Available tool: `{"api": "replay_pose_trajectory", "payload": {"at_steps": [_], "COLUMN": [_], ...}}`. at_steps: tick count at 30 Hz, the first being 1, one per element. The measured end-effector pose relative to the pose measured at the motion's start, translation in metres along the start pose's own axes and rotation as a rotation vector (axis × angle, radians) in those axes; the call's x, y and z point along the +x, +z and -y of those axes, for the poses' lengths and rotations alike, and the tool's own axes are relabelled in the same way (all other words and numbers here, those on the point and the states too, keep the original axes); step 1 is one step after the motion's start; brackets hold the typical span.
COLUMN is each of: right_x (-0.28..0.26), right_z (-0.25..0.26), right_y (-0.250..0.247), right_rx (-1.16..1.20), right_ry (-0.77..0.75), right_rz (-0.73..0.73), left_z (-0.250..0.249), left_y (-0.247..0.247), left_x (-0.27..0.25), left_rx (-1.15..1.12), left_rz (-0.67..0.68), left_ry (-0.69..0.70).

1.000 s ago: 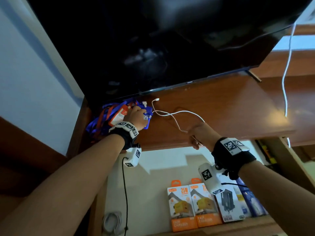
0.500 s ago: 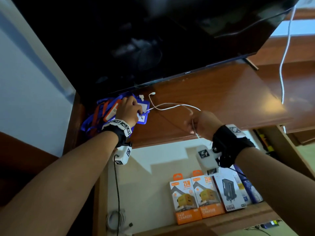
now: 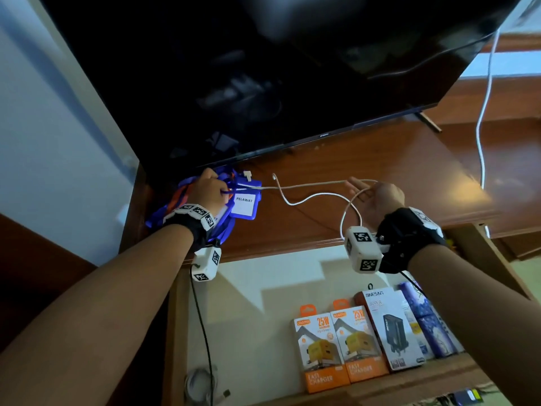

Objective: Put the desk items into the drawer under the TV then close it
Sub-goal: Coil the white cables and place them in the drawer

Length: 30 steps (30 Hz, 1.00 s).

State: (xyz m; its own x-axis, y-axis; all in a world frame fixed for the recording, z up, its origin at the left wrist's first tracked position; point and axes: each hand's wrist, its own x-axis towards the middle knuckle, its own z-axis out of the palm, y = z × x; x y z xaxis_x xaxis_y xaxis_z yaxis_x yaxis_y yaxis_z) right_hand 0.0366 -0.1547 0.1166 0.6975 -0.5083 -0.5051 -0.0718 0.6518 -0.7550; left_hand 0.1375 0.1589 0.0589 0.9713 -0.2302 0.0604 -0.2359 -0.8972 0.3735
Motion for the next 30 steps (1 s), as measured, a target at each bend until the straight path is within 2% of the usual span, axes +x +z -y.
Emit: {"api": "replay_pose_trajectory", "payload": {"at_steps": [3, 6, 12, 15, 17, 19, 21, 23, 25, 27, 30], "right_x": [0.004, 0.003, -0.022, -0.040, -0.057, -0.073, -0.085, -0.090, -0.094, -0.098, -0.106], "right_z": [0.003, 0.002, -0.011, -0.014, -0.016, -0.016, -0.015, -0.015, -0.011, -0.001, 0.025], "right_y": [-0.004, -0.008, -0.010, -0.014, -0.021, -0.031, -0.041, -0.051, -0.060, -0.068, -0.086], "right_rx": [0.035, -0.039, -0.478, -0.690, -0.792, -0.839, -0.893, -0.957, -0.997, -1.006, -0.935], "right_ry": [0.000, -0.006, -0.022, -0.154, -0.222, -0.226, -0.217, -0.226, -0.269, -0.334, -0.436], "right_rz": [-0.018, -0.013, 0.005, 0.106, 0.198, 0.286, 0.357, 0.422, 0.499, 0.549, 0.461], "left_z": [-0.004, -0.005, -0.016, -0.033, -0.052, -0.075, -0.103, -0.133, -0.159, -0.176, -0.177], "left_y": [-0.003, -0.006, -0.012, -0.017, -0.017, -0.013, -0.008, -0.002, 0.007, 0.021, 0.037], "left_x": [0.004, 0.007, 0.005, -0.002, -0.012, -0.026, -0.043, -0.062, -0.078, -0.085, -0.082], "left_rx": [0.002, 0.006, -0.009, -0.002, -0.060, -0.181, -0.308, -0.371, -0.340, -0.299, -0.265], "left_rz": [-0.021, -0.020, 0.056, 0.072, 0.029, -0.036, -0.040, 0.037, 0.126, 0.185, 0.215], "left_ry": [0.003, -0.051, -0.118, -0.167, -0.166, -0.053, 0.171, 0.402, 0.533, 0.548, 0.377]}}
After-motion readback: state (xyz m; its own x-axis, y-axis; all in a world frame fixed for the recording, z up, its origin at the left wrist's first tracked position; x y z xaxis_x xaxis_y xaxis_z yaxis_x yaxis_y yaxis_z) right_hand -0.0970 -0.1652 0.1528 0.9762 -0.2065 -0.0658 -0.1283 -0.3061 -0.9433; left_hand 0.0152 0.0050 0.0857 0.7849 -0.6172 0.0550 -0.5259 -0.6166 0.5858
